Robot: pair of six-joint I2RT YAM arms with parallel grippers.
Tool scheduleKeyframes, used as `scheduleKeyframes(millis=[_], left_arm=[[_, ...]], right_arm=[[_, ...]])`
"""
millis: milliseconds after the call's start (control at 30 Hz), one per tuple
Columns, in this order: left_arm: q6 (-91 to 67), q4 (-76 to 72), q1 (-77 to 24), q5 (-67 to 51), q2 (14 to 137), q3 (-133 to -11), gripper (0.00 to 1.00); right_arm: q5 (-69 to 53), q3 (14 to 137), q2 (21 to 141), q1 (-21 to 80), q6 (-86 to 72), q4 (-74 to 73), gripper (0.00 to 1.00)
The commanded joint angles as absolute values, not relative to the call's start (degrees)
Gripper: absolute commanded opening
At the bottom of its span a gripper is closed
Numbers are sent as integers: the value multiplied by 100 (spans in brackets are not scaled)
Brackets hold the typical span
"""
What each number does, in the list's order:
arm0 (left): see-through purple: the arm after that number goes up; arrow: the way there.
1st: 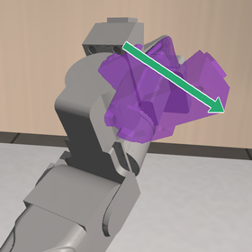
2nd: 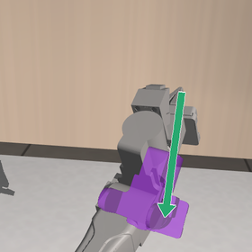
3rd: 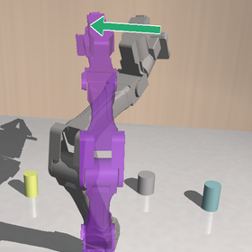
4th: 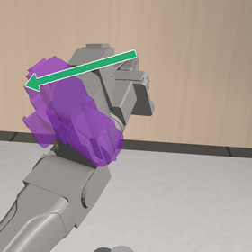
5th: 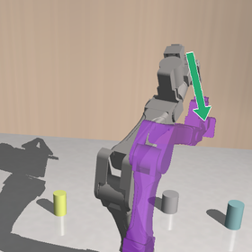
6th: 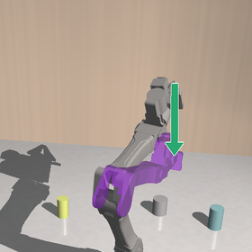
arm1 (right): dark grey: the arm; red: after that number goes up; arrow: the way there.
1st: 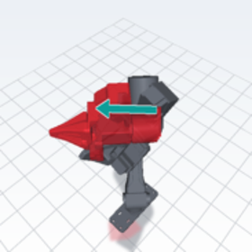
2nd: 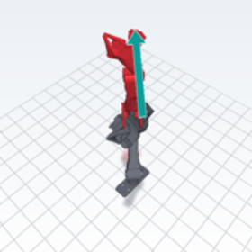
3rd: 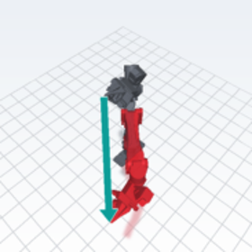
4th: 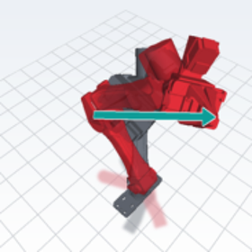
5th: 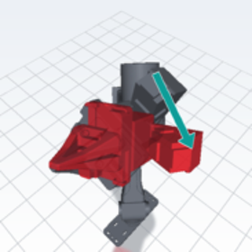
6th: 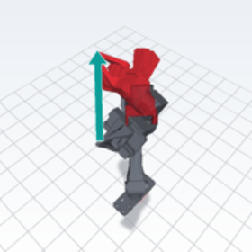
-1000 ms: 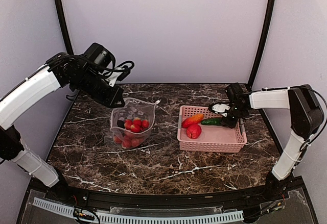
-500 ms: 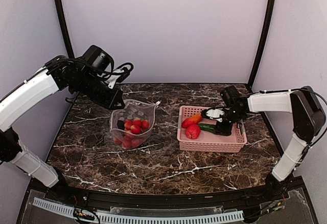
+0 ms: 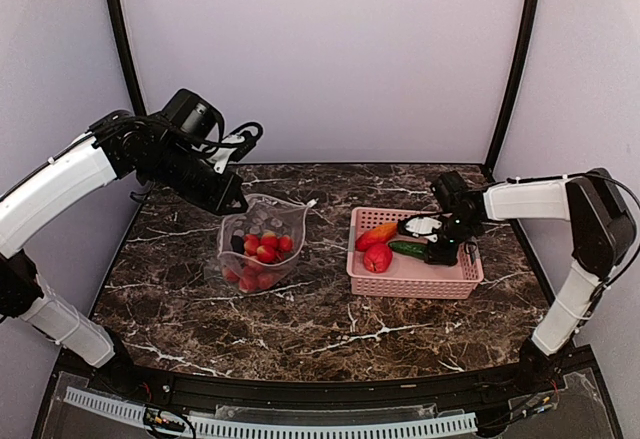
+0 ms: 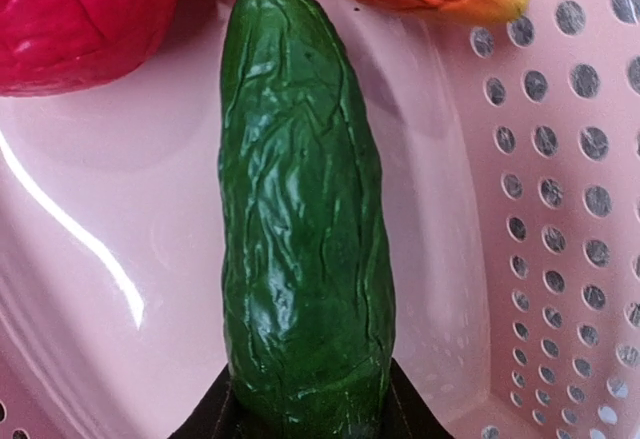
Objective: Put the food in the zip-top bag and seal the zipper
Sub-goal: Pick up the fake vegetable from the bin, then place the fake vegetable in the zipper food storage bag.
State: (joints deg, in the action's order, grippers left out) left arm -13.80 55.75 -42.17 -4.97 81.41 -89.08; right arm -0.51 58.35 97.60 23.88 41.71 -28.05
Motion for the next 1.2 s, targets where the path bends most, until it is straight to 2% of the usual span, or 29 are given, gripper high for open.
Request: scheduleKeyframes(millis=[0,367,467,633,933,1000,1167], left_arm=[[-1422,5473,-4225,-477,7988,-8835,1],[-1547,5005,-4228,-345,7972,-8774,1],[-1653,4842,-4228,-408,7938,-8702,1],[-1724,4658,-4228,-286,7908,-8675,1],[-2262,4399,-4226,-129,7839,-8668,1],[-2521,4238,-4223,-271,7813,-8628,1],[-3482,3208,-4227,-1284,7623,-8342,1]], right_arm=[[169,5998,8941,2354,3988,-3173,29],[-2353,7841,7978,2790,3398,-4264,26],[-3589,8294,7841,2931,3389,-4292,26],[-5767,8664,7986,3073,2529,-3306,24],[-5856,9367,9042,3989,1468,-1881,27],[-5918,9435,9278,4106,1024,-1404,28],[-5986,9940,9590,4313,780,-1318,28]])
